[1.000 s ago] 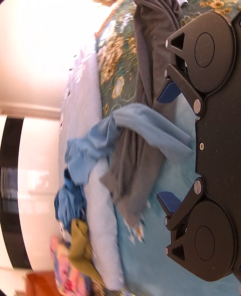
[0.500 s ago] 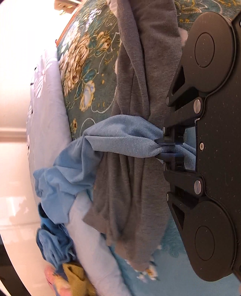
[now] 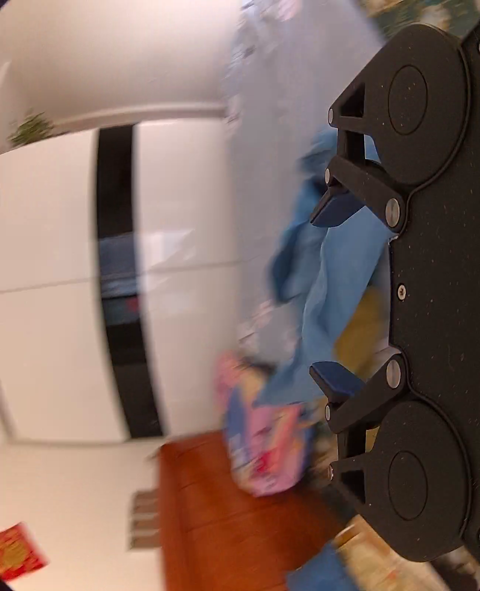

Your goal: Fold clothes

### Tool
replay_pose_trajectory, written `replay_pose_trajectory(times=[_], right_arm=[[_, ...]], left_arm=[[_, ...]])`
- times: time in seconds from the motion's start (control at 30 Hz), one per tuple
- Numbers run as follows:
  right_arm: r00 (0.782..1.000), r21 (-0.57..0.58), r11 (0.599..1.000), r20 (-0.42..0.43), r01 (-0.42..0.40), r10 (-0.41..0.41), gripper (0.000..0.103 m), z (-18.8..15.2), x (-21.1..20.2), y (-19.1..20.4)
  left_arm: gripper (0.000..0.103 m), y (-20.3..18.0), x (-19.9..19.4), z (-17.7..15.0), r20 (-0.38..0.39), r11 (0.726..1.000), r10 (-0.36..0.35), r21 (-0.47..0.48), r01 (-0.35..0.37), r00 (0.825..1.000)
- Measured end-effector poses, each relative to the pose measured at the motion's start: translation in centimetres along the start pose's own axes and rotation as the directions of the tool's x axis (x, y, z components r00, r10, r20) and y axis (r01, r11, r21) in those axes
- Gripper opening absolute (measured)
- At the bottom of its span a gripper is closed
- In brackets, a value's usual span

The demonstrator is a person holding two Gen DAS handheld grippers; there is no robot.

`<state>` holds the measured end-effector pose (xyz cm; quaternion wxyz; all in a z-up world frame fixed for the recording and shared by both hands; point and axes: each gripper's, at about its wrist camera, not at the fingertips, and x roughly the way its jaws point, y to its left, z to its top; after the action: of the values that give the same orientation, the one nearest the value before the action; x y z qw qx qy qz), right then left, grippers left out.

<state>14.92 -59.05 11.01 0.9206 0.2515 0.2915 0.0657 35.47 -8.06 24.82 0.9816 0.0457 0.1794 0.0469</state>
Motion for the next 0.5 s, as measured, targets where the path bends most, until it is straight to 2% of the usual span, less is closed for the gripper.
replay_pose_trajectory(times=[0.03, 0.07, 0.13, 0.2, 0.3, 0.37, 0.47, 0.5], right_arm=[[1.000, -0.001, 1.000, 0.001, -0.005, 0.005, 0.032, 0.0, 0.0, 0.1], [1.000, -0.008, 1.000, 0.001, -0.010, 0.010, 0.033, -0.1, -0.2, 0.3], [1.000, -0.027, 1.000, 0.005, -0.012, 0.012, 0.037, -0.3, -0.7, 0.6], [1.000, -0.029, 1.000, 0.013, -0.009, 0.009, 0.038, -0.4, -1.2, 0.5], [1.000, -0.006, 1.000, 0.012, -0.013, 0.013, 0.038, -0.7, -1.9, 0.0], [1.000, -0.001, 1.000, 0.005, -0.010, 0.010, 0.038, -1.0, -2.3, -0.3], [1.000, 0.001, 1.000, -0.006, -0.010, 0.010, 0.038, -1.6, -2.7, -0.6], [1.000, 0.002, 1.000, -0.006, -0.017, 0.017, 0.038, -1.7, -2.9, -0.5]], left_arm=[[0.078, -0.1, 0.6, -1.8, -0.068, 0.999, -0.043, -0.018, 0.042, 0.997], [0.078, -0.5, 1.4, -3.8, -0.149, 0.996, -0.086, -0.044, 0.080, 0.985], [0.078, -1.3, 2.8, -8.3, -0.295, 0.985, -0.155, -0.114, 0.127, 0.943], [0.078, -2.5, 3.8, -12.9, -0.400, 0.978, -0.194, -0.155, 0.143, 0.896], [0.078, -3.7, 5.1, -18.1, -0.505, 0.973, -0.200, -0.203, 0.110, 0.840], [0.078, -4.2, 6.5, -20.0, -0.550, 0.969, -0.184, -0.243, 0.055, 0.815], [0.077, -3.8, 7.7, -20.7, -0.532, 0.924, -0.232, -0.382, 0.014, 0.814], [0.070, -3.7, 8.1, -20.9, -0.524, 0.905, -0.247, -0.426, 0.000, 0.815]])
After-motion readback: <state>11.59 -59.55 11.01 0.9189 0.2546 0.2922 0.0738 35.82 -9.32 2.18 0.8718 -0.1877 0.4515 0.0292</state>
